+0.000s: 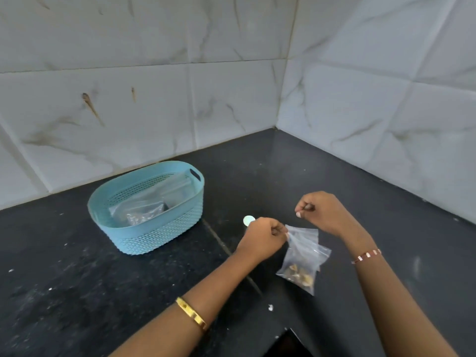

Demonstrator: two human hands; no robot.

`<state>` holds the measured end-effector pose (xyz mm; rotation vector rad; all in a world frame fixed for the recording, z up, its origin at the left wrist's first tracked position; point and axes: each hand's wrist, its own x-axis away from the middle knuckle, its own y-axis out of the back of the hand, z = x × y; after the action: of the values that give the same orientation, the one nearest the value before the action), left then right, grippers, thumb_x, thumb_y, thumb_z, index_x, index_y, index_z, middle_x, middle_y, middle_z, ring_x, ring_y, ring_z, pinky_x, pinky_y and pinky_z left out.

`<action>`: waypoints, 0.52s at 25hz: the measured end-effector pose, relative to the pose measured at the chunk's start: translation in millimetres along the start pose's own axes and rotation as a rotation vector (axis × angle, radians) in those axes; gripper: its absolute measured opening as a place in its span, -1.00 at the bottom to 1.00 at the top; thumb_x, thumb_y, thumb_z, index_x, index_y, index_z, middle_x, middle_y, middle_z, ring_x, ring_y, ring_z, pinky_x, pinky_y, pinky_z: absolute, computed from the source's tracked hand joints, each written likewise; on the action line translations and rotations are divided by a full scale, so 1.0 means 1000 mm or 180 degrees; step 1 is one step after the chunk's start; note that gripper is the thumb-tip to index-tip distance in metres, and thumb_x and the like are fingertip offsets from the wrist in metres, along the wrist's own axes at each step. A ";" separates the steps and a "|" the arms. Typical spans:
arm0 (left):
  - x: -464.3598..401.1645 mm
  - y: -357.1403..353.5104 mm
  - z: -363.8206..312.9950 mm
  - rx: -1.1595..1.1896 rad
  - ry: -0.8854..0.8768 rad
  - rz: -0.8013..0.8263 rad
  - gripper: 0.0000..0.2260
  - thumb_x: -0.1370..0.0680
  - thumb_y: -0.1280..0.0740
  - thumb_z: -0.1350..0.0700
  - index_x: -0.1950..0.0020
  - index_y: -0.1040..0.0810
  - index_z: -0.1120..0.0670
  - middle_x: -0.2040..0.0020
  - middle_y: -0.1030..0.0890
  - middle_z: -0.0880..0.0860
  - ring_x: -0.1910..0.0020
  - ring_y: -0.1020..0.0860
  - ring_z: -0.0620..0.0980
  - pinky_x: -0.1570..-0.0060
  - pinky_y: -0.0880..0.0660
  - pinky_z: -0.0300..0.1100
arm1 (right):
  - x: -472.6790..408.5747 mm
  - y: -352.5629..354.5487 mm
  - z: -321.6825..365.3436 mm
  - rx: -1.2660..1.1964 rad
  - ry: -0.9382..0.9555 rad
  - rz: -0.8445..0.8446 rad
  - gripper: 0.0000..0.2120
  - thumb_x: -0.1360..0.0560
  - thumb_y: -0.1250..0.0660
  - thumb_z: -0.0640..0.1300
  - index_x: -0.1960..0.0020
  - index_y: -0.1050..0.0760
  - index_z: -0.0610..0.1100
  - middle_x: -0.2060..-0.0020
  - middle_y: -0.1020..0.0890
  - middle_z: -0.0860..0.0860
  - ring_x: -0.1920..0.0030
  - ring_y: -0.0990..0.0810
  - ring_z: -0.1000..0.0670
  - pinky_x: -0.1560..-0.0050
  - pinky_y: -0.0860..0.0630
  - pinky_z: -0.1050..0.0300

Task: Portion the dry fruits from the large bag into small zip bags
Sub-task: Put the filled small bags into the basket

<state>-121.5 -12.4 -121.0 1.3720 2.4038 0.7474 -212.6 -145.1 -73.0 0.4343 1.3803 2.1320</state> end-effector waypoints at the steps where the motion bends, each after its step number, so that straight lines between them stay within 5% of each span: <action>1: -0.004 -0.010 0.003 0.0085 0.0144 0.0045 -0.84 -0.47 -0.30 0.20 0.01 -0.63 0.16 0.08 -0.68 0.13 0.05 -0.62 0.04 0.02 -0.49 -0.27 | 0.003 -0.004 -0.012 0.0046 -0.0111 0.0026 -0.91 -0.43 -0.34 -0.27 0.15 -0.62 -0.21 0.13 -0.66 -0.06 0.14 -0.57 0.00 0.12 -0.35 0.29; 4: -0.011 -0.033 0.009 0.0336 0.0536 0.0165 -0.87 -0.45 -0.32 0.16 0.05 -0.61 0.11 0.24 -0.61 0.07 0.14 -0.59 0.07 -0.04 -0.57 -0.08 | 0.007 -0.023 -0.046 0.0118 -0.0456 0.0197 -0.88 -0.43 -0.30 -0.27 0.10 -0.61 -0.21 0.04 -0.66 -0.07 0.00 -0.60 -0.06 0.09 -0.35 0.29; 10: -0.015 -0.051 0.009 0.0455 0.0545 0.0191 -0.76 -0.45 -0.41 0.11 -0.08 -0.54 0.15 0.30 -0.45 -0.07 0.24 -0.46 -0.08 0.13 -0.43 -0.21 | 0.001 -0.050 -0.069 0.0031 -0.0817 0.0351 -0.59 -0.48 -0.31 -0.15 -0.30 -0.41 -0.21 -0.27 -0.51 -0.11 -0.26 -0.47 -0.09 -0.17 -0.35 0.20; 13: -0.015 -0.053 0.010 0.0595 0.0551 0.0197 -0.80 -0.44 -0.41 0.13 -0.03 -0.54 0.14 0.37 -0.42 -0.10 0.38 -0.40 -0.15 0.24 -0.39 -0.25 | -0.005 -0.059 -0.072 0.0027 -0.0843 0.0401 -0.60 -0.45 -0.33 -0.14 -0.27 -0.44 -0.20 -0.25 -0.50 -0.17 -0.23 -0.48 -0.10 -0.12 -0.39 0.19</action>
<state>-147.1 -44.7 -159.6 1.5154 2.6338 0.6977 -231.3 -182.0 -156.6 0.7947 1.2395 2.0779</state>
